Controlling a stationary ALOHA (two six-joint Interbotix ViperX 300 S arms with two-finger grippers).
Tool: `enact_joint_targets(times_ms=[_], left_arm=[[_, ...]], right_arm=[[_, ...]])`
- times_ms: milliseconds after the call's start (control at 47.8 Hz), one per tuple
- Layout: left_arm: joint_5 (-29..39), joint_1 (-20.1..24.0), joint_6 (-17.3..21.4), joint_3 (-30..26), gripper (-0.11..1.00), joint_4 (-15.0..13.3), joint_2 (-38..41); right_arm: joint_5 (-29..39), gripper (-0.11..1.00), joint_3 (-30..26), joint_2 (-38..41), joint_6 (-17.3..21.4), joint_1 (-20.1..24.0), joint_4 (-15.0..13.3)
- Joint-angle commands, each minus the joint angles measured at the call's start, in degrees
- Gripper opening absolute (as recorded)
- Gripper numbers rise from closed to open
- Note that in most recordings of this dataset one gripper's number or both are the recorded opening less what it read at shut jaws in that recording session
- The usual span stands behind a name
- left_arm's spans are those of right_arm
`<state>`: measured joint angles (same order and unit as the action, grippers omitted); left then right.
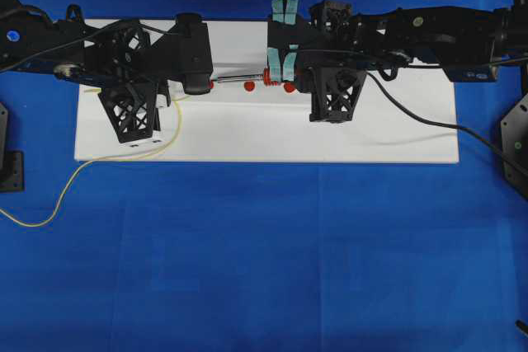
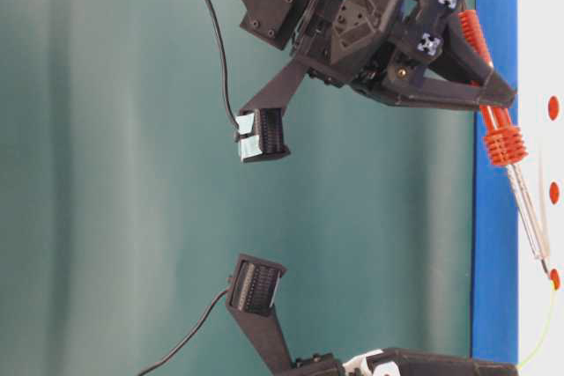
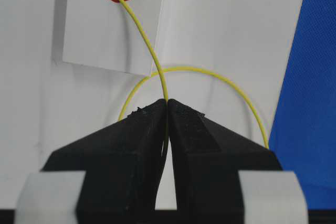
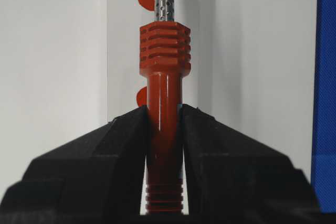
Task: Touch the tip of the soldering iron to the tip of the solder at the mark.
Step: 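Move the iron tip leftward toward the solder tip at the left red dot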
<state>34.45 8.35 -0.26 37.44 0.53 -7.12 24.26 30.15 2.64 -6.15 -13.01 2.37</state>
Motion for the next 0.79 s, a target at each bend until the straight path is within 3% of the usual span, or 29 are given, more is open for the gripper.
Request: enact_joint_targets(times_ms=[0,774], left_arm=[[-0.18,0.0,0.09,-1.14,0.02,0.0,-0.53],[-0.18,0.0,0.09,-1.23,0.02,0.0,-0.53]], right_arm=[[-0.09,0.06,-0.7,-0.7,-0.09,-0.09,-0.18],[-0.35,0.06,-0.18,-0.7,-0.18,0.18,-0.18]])
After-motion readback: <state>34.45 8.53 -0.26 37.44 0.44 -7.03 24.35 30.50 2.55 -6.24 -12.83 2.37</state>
